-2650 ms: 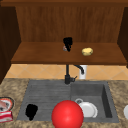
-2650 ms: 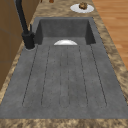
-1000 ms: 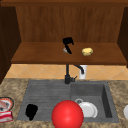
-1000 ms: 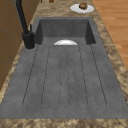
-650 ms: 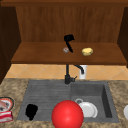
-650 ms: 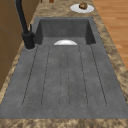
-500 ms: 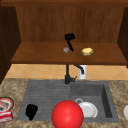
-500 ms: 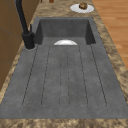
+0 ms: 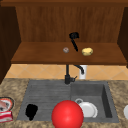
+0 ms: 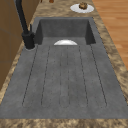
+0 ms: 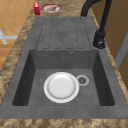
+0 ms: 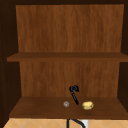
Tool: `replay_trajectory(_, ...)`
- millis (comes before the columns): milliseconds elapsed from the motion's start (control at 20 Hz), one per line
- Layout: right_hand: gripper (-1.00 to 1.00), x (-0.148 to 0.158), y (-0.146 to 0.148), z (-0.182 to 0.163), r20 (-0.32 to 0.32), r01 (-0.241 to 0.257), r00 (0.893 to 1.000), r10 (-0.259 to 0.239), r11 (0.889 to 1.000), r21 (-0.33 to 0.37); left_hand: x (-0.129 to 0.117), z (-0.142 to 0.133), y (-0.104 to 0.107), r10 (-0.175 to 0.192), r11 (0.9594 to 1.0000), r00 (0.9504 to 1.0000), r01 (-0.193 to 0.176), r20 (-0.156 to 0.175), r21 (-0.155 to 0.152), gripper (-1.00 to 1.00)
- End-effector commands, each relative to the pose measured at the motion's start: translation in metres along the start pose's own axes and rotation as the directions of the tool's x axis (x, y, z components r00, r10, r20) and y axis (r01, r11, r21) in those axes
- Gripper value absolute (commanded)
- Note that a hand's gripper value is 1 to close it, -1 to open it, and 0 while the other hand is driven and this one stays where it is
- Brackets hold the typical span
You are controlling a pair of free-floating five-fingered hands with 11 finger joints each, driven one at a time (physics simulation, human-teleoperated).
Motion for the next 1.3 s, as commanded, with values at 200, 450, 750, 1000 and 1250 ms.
replay_trajectory(200,-1.00,-0.027,0.007,0.016,0.037,0.042,0.998,-0.048,0.988,0.149,0.000,0.000,0.000,0.000,1.0000,1.0000,0.000,0.000,0.000,0.00)
replay_trajectory(450,-1.00,-0.042,0.014,0.026,0.050,0.051,0.997,-0.063,0.973,0.225,0.000,0.000,0.000,0.000,1.0000,1.0000,0.000,0.000,0.000,0.00)
replay_trajectory(750,-1.00,-0.061,0.016,0.029,0.068,0.064,0.994,-0.088,0.952,0.299,0.000,0.000,0.000,0.000,1.0000,1.0000,0.000,0.000,0.000,0.00)
replay_trajectory(1000,-1.00,-0.075,0.013,0.049,0.082,0.044,0.995,-0.062,0.977,0.209,0.000,0.000,0.000,0.000,1.0000,1.0000,0.000,0.000,0.000,0.00)
replay_trajectory(1250,-1.00,-0.096,0.010,0.060,0.108,0.051,0.992,-0.066,0.990,0.132,0.000,0.000,0.000,0.000,1.0000,1.0000,0.000,0.000,0.000,0.00)
